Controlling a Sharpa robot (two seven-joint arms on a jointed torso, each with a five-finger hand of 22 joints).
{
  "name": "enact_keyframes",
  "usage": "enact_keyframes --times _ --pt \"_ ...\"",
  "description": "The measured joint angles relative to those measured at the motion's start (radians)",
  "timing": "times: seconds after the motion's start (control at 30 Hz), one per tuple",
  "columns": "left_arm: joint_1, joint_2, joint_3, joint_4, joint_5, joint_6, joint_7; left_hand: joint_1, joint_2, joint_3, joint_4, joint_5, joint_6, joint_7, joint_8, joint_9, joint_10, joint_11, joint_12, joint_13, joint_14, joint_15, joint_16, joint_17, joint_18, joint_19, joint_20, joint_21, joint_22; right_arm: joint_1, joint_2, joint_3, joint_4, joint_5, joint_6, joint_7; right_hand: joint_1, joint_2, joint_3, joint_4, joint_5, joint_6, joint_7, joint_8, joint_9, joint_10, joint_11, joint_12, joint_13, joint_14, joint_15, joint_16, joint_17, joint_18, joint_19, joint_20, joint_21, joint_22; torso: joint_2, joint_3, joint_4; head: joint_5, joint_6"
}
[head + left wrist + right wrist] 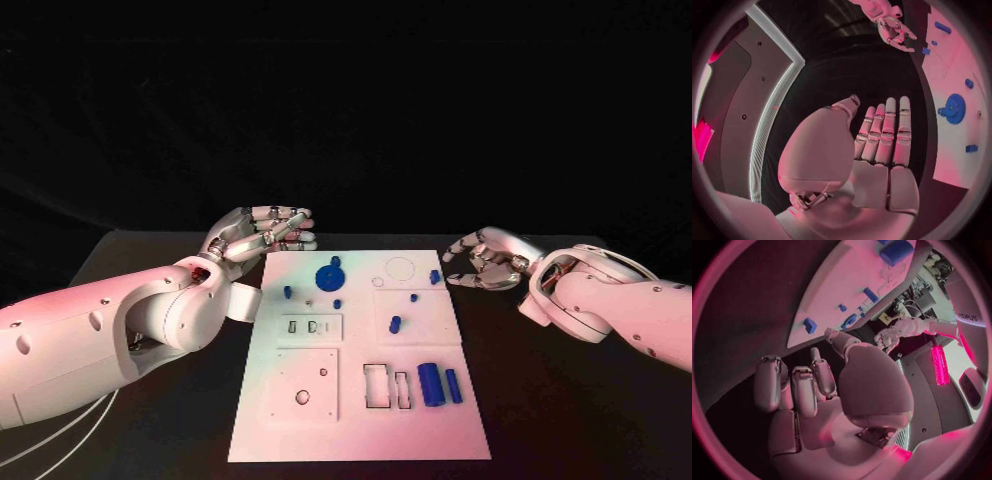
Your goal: Assemble the parts on the task board
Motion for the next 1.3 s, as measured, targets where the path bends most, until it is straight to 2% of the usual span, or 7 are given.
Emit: enact_keyframes --times 0.23,0.33,0.5,0.67,1.07,1.23,1.3 --pt "-0.003 0.001 0.000 -0.004 0.000 0.004 0.000 0.000 0.000 0.000 0.000 0.000 0.000 0.000 0.000 0.000 0.000 0.000 0.000 0.000 0.000 0.000 0.000 0.000 0.000 0.000 0.000 0.000 0.000 -0.014 0.022 0.000 -0.031 -0.027 -0.012 0.017 0.000 0.000 0.000 0.000 0.006 0.000 0.000 0.000 0.000 0.000 0.000 0.000 0.000 0.000 0.000 0.000 0.000 0.000 0.000 0.000 0.000 0.000 0.000 0.0006 0.0029 0.000 -0.002" --pt "-0.003 0.001 0.000 -0.006 0.000 0.005 0.000 0.000 0.000 0.000 0.000 0.000 0.000 0.000 0.000 0.000 0.000 0.000 0.000 0.000 0.000 0.000 0.000 0.000 0.000 0.000 0.000 0.000 0.000 -0.017 0.038 0.000 -0.044 -0.035 -0.018 0.018 0.002 0.002 0.003 -0.003 0.006 0.000 0.000 -0.002 0.000 0.000 0.000 0.000 0.000 0.000 0.000 0.000 0.000 0.000 0.000 0.000 0.000 0.000 0.000 -0.0007 0.0040 0.001 -0.005" --pt "-0.004 0.001 0.000 -0.008 0.000 0.006 -0.001 0.000 0.000 0.000 0.000 0.000 -0.003 -0.004 0.000 0.000 0.000 0.000 0.000 0.000 -0.004 0.004 0.000 0.001 0.000 0.000 0.000 -0.004 -0.001 -0.020 0.057 0.000 -0.065 -0.044 -0.027 0.017 0.004 0.004 0.003 -0.003 0.014 0.000 0.000 -0.004 0.000 0.000 0.000 0.000 0.000 0.000 0.000 0.000 0.000 0.000 0.000 0.000 0.000 0.000 0.001 -0.0007 0.0063 0.002 -0.007" --pt "-0.004 0.002 0.000 -0.009 0.000 0.006 -0.001 0.000 0.000 0.000 0.000 0.000 -0.003 -0.004 0.000 0.000 0.000 0.000 0.000 0.000 -0.004 0.004 0.000 0.001 0.000 0.000 0.000 -0.004 -0.001 -0.024 0.070 0.000 -0.084 -0.051 -0.037 0.012 0.004 0.004 0.003 -0.003 0.014 0.000 0.000 -0.004 0.000 0.000 0.000 0.000 0.000 0.000 0.000 0.000 0.000 0.000 0.000 0.000 0.000 0.000 0.001 -0.0012 0.0064 0.003 -0.009" --pt "-0.004 0.007 0.000 -0.012 0.000 0.008 -0.003 0.000 0.000 0.003 -0.003 0.000 -0.003 -0.004 0.000 0.000 0.000 0.000 0.000 0.000 -0.004 0.004 0.000 0.001 0.000 0.000 0.000 -0.004 -0.001 -0.027 0.089 0.000 -0.092 -0.059 -0.041 -0.004 0.013 0.013 0.011 -0.005 0.013 0.005 0.005 -0.004 0.000 0.004 0.004 0.005 0.000 0.004 0.004 0.000 0.000 0.000 0.004 0.004 0.006 0.000 0.000 -0.0012 0.0058 0.006 -0.010" --pt "-0.004 0.007 0.000 -0.013 0.000 0.009 -0.004 0.000 0.000 0.003 -0.003 0.000 -0.003 -0.004 0.000 0.000 0.000 0.000 0.000 0.000 -0.004 0.004 0.000 0.001 0.000 0.000 0.000 -0.004 -0.001 -0.032 0.096 0.000 -0.097 -0.062 -0.039 -0.011 0.010 0.017 0.020 -0.008 0.009 0.022 0.006 -0.004 0.002 0.007 0.007 0.011 -0.001 0.004 0.004 0.000 0.000 0.000 0.004 0.004 0.007 0.000 0.000 -0.0008 0.0047 0.008 -0.011" --pt "-0.004 0.007 0.000 -0.013 0.000 0.009 -0.004 0.000 0.000 0.003 -0.003 0.000 -0.003 -0.004 0.000 0.000 0.000 0.000 0.000 0.000 -0.004 0.004 0.000 0.001 0.000 0.000 0.000 -0.004 -0.001 -0.033 0.099 0.000 -0.099 -0.063 -0.039 -0.013 0.009 0.026 0.031 -0.008 0.001 0.044 0.003 0.001 0.005 0.013 0.001 0.015 -0.001 0.004 0.004 0.000 0.000 0.000 0.004 0.004 0.012 0.000 0.000 -0.0006 0.0042 0.009 -0.013"
